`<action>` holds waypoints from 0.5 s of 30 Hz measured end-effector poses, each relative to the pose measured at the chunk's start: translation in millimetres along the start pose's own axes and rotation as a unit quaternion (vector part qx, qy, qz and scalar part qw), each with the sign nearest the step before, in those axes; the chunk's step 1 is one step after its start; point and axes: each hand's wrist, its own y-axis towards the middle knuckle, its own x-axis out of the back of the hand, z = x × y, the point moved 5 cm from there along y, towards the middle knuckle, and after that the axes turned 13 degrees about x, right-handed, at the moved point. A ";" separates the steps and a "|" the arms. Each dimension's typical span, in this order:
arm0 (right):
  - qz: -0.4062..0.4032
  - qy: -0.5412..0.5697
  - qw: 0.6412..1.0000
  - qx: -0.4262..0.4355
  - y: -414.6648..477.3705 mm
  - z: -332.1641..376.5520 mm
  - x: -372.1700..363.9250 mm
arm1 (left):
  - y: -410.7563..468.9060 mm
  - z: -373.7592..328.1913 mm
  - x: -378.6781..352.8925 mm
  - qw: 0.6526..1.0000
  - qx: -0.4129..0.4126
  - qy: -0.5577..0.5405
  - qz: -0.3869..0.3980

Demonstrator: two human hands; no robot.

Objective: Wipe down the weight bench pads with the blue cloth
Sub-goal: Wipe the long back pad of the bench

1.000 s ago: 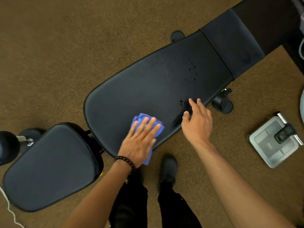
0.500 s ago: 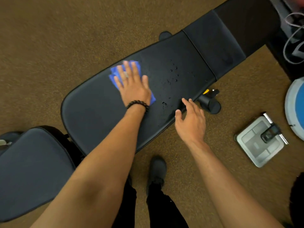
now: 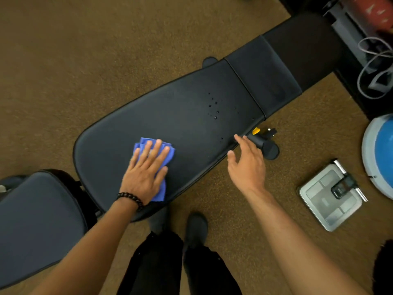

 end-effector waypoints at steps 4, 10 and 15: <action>-0.002 0.005 1.000 -0.004 3.5 -1.8 -2.4 | 63.9 26.8 18.2 0.983 0.179 -0.038 -0.033; -0.019 0.022 0.999 -0.026 5.8 -6.9 -6.3 | 154.5 -46.1 21.0 0.915 0.384 -0.114 -0.052; -0.035 0.033 0.998 -0.029 10.7 -2.2 -6.2 | 144.6 -129.0 1.9 0.982 0.175 -0.055 -0.032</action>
